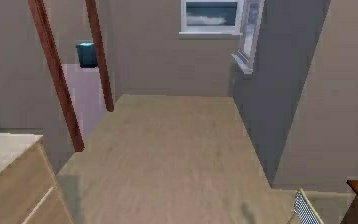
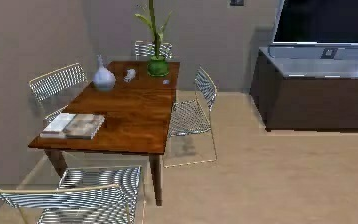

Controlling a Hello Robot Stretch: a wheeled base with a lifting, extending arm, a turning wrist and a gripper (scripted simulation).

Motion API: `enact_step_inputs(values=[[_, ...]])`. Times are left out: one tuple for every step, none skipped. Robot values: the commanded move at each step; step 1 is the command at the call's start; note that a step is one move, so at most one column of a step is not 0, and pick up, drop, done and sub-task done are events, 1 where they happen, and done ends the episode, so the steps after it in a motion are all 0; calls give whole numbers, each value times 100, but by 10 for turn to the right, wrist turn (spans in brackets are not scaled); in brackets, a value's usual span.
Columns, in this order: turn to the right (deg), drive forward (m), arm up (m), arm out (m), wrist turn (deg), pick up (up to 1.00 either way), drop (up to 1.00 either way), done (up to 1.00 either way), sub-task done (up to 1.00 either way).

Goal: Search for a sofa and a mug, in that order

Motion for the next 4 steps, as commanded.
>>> enact_step_inputs(values=[[0,75,0,0,0,0,0,0,0],[-270,0,0,0,0,0,0,0,0],[0,100,0,0,0,0,0,0,0],[-30,0,0,0,0,0,0,0,0]])
